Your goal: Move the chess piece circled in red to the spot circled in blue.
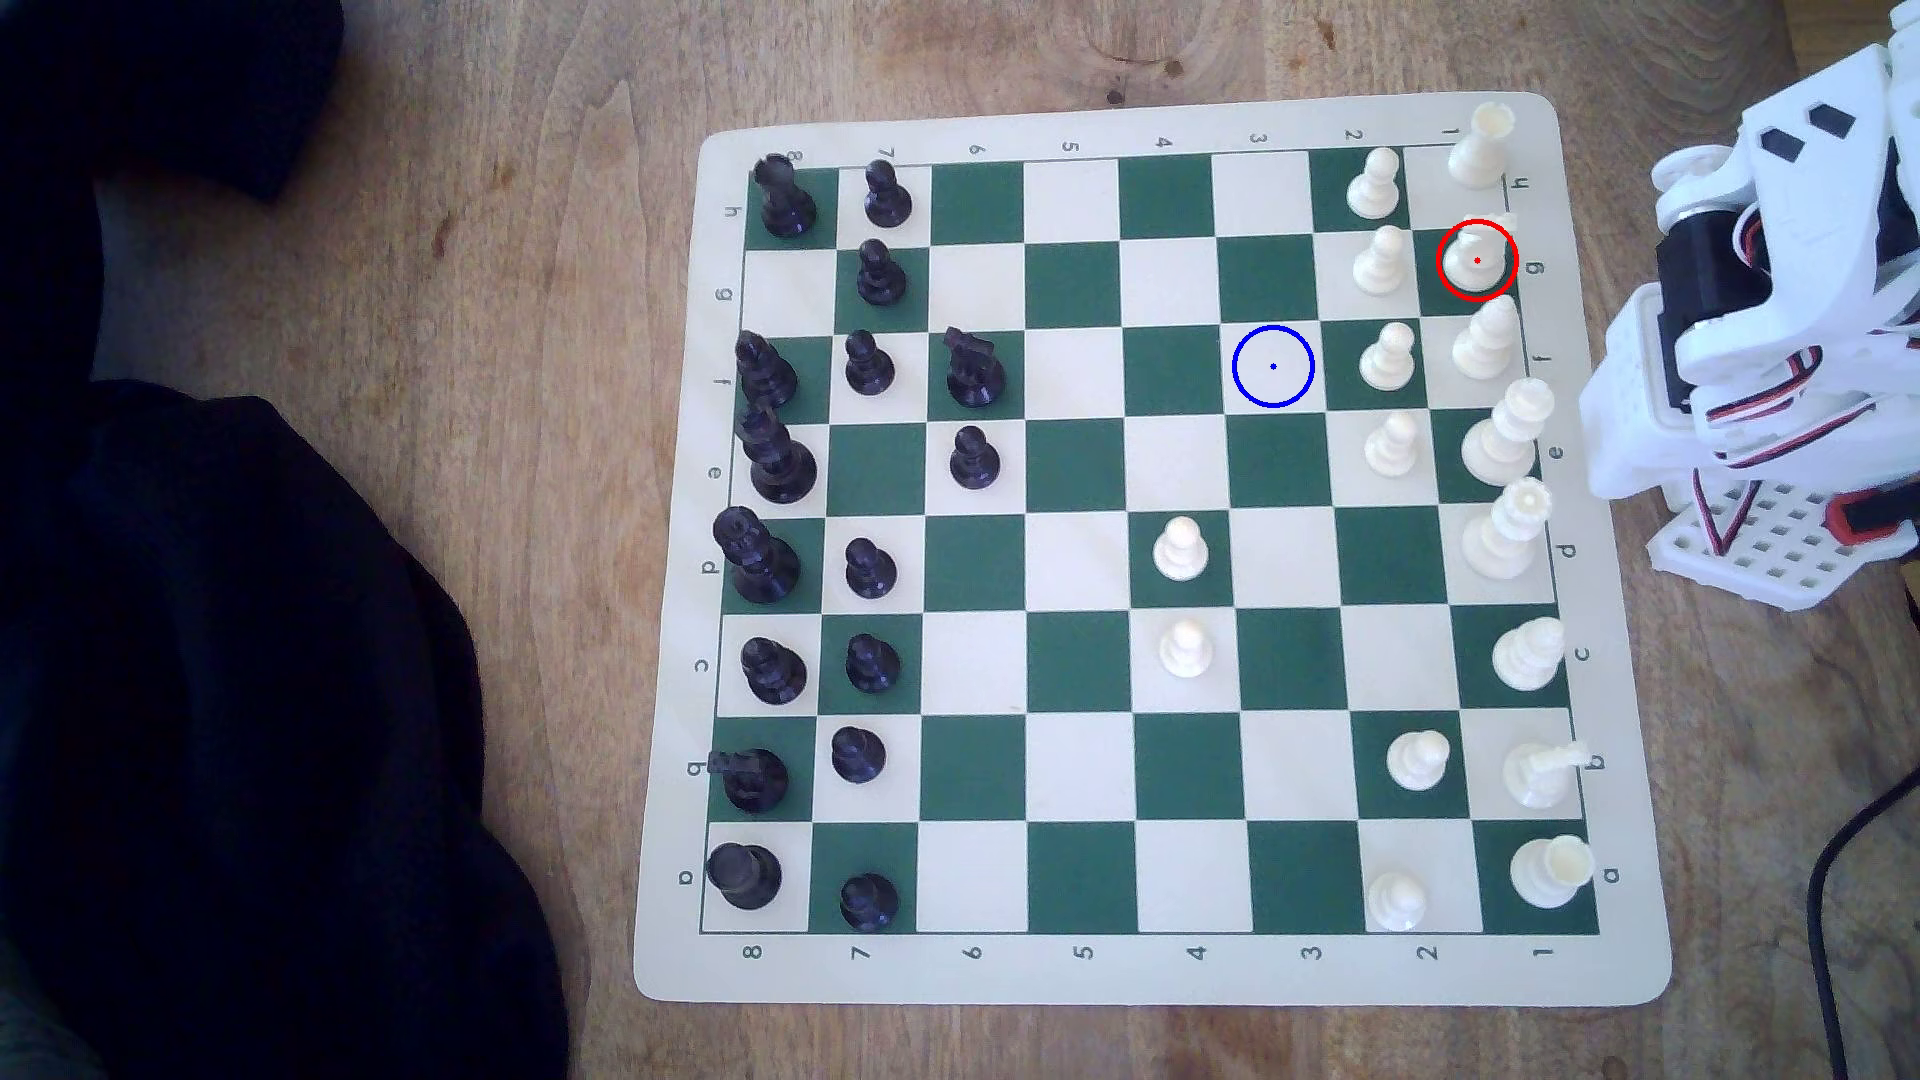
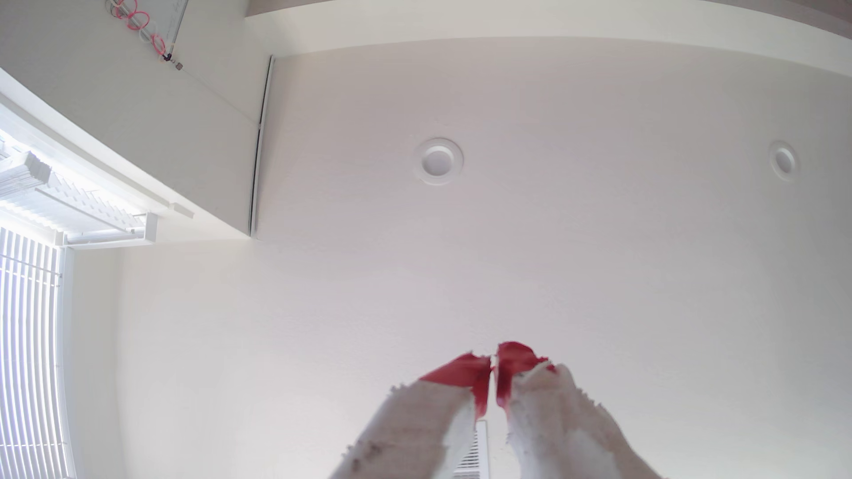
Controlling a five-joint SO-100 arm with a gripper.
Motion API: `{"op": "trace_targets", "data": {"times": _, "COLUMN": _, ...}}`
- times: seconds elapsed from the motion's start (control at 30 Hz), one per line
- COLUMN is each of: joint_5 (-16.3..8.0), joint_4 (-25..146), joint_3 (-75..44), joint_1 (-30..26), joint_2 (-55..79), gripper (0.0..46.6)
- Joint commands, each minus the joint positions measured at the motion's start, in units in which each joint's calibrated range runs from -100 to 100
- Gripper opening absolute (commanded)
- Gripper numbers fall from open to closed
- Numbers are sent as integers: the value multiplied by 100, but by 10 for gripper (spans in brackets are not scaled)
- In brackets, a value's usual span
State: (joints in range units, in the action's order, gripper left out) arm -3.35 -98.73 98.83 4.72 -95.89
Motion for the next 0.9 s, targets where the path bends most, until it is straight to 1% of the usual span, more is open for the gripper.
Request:
{"op": "trace_targets", "data": {"times": 0.0, "joint_5": 5, "joint_4": -5, "joint_3": 108, "joint_1": 64, "joint_2": 5, "gripper": 2}}
{"op": "trace_targets", "data": {"times": 0.13, "joint_5": 5, "joint_4": 954, "joint_3": 45, "joint_1": 150, "joint_2": 5, "gripper": 2}}
{"op": "trace_targets", "data": {"times": 0.17, "joint_5": 5, "joint_4": 1322, "joint_3": -28, "joint_1": 197, "joint_2": 5, "gripper": 2}}
{"op": "trace_targets", "data": {"times": 0.2, "joint_5": 5, "joint_4": 2108, "joint_3": -227, "joint_1": 283, "joint_2": 5, "gripper": 2}}
{"op": "trace_targets", "data": {"times": 0.33, "joint_5": 5, "joint_4": 3566, "joint_3": -708, "joint_1": 439, "joint_2": 5, "gripper": 2}}
{"op": "trace_targets", "data": {"times": 0.37, "joint_5": 0, "joint_4": 4402, "joint_3": -1007, "joint_1": 541, "joint_2": 5, "gripper": 2}}
{"op": "trace_targets", "data": {"times": 0.43, "joint_5": -20, "joint_4": 5106, "joint_3": -1206, "joint_1": 658, "joint_2": 5, "gripper": 2}}
{"op": "trace_targets", "data": {"times": 0.5, "joint_5": -20, "joint_4": 5393, "joint_3": -1242, "joint_1": 776, "joint_2": 14, "gripper": 2}}
{"op": "trace_targets", "data": {"times": 0.53, "joint_5": 5, "joint_4": 5573, "joint_3": -1252, "joint_1": 596, "joint_2": 14, "gripper": 2}}
{"op": "trace_targets", "data": {"times": 0.57, "joint_5": -20, "joint_4": 5778, "joint_3": -1288, "joint_1": 713, "joint_2": 14, "gripper": 2}}
{"op": "trace_targets", "data": {"times": 0.6, "joint_5": 10, "joint_4": 6171, "joint_3": -1415, "joint_1": 862, "joint_2": 14, "gripper": 2}}
{"op": "trace_targets", "data": {"times": 0.63, "joint_5": -5, "joint_4": 6465, "joint_3": -1469, "joint_1": 862, "joint_2": 14, "gripper": 2}}
{"op": "trace_targets", "data": {"times": 0.67, "joint_5": -20, "joint_4": 7276, "joint_3": -1687, "joint_1": 987, "joint_2": 14, "gripper": 2}}
{"op": "trace_targets", "data": {"times": 0.77, "joint_5": -20, "joint_4": 8931, "joint_3": -2330, "joint_1": 1315, "joint_2": 14, "gripper": 2}}
{"op": "trace_targets", "data": {"times": 0.8, "joint_5": -24, "joint_4": 10077, "joint_3": -2793, "joint_1": 1542, "joint_2": 14, "gripper": 2}}
{"op": "trace_targets", "data": {"times": 0.87, "joint_5": -24, "joint_4": 10970, "joint_3": -3174, "joint_1": 1832, "joint_2": 5, "gripper": 2}}
